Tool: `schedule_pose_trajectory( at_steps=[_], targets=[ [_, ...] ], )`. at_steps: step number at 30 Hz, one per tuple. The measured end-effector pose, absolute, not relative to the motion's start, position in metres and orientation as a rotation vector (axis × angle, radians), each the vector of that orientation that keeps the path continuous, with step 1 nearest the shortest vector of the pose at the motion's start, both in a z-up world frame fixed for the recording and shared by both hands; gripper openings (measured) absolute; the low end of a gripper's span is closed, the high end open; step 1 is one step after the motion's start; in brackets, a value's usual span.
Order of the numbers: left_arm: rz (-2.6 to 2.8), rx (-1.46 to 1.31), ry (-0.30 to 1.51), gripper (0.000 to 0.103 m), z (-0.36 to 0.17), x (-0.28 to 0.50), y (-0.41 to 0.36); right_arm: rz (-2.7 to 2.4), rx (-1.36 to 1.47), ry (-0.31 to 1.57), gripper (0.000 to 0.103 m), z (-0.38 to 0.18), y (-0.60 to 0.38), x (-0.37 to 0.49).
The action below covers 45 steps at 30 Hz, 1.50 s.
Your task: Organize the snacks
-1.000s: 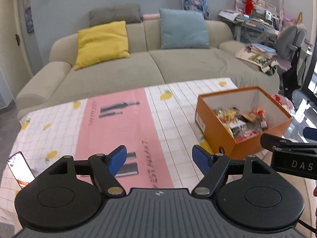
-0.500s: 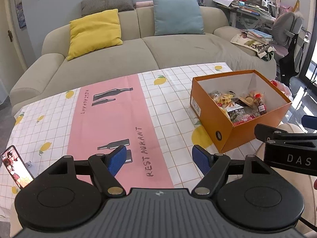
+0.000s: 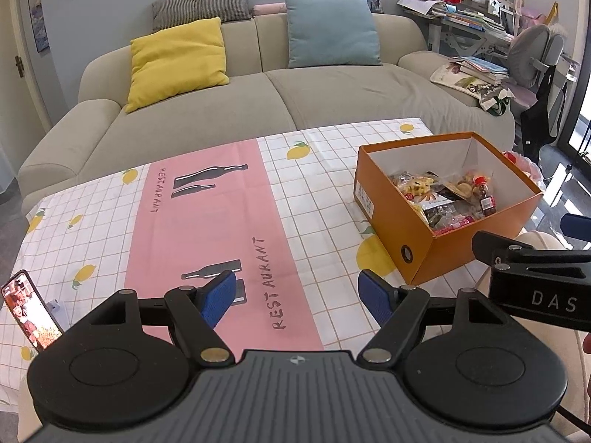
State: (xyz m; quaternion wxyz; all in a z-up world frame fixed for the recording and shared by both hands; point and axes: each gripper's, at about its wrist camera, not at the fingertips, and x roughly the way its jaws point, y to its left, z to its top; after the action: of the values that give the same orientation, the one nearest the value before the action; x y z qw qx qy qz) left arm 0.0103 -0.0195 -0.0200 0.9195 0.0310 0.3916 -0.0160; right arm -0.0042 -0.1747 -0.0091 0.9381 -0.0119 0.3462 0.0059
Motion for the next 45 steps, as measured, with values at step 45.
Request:
schedule_pose_trajectory(
  at_steps=[45],
  targets=[
    [-0.031, 0.041, 0.801, 0.088, -0.0157, 0.0104, -0.0249, 0.015, -0.028, 0.72, 0.1, -0.0109, -0.1673, -0.0037]
  ],
)
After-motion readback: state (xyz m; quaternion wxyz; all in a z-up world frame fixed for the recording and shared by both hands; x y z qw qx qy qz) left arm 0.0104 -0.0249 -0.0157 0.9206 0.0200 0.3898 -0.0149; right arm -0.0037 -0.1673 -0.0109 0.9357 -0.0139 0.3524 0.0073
